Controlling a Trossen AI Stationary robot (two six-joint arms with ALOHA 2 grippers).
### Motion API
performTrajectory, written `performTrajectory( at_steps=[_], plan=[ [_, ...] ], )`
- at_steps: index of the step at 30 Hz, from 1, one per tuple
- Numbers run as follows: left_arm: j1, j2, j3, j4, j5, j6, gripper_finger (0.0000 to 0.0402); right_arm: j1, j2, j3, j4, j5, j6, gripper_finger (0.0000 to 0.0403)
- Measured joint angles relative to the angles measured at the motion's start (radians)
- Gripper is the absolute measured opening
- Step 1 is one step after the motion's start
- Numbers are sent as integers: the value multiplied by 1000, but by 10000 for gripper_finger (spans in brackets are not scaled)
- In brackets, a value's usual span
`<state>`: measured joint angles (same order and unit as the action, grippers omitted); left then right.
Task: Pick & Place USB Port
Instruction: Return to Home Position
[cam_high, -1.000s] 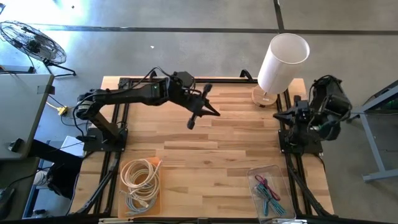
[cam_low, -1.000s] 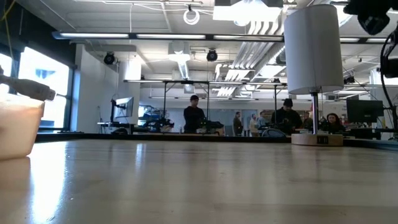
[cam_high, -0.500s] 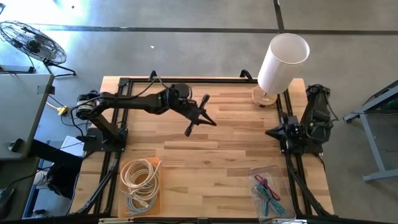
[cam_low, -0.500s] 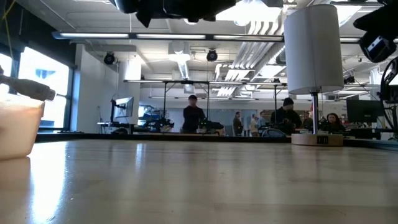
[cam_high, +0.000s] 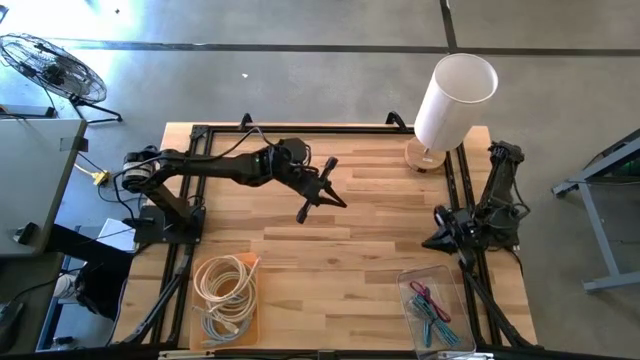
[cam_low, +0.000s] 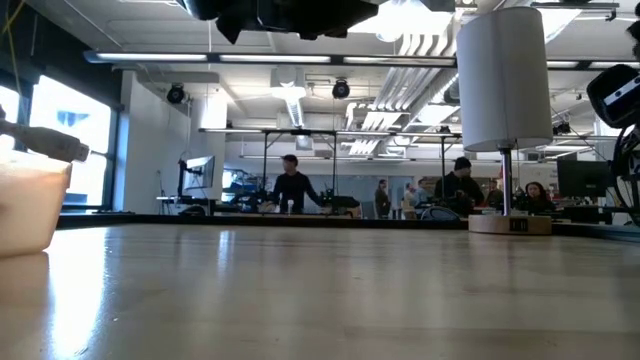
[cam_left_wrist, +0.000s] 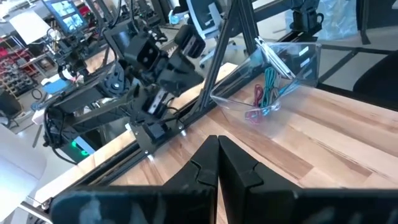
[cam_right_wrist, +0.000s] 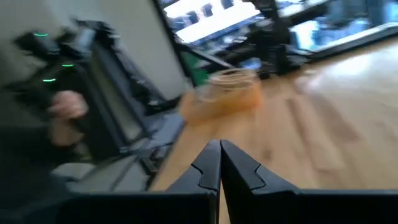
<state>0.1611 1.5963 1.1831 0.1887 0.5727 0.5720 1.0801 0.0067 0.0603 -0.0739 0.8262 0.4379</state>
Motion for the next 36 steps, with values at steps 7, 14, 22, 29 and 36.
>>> performTrajectory(
  at_steps=[7, 14, 22, 29, 36],
  plan=[
    [-18, 0, 0, -7, -7, 7, 1, -1, 0, -51, 166, -221, -135, 0],
    [-33, 0, 0, -13, -6, 33, 1, -66, 0, -51, 168, -378, -227, 0],
    [-32, 0, 0, -18, -4, 33, 1, -293, 14, -51, 141, -535, -233, 0],
    [-33, 0, 0, -20, -4, 33, 1, -567, 56, -51, 119, -721, -237, 0],
    [-52, 0, 0, -21, -6, 40, 1, -809, 105, -51, 109, -863, -282, 0]
  ],
)
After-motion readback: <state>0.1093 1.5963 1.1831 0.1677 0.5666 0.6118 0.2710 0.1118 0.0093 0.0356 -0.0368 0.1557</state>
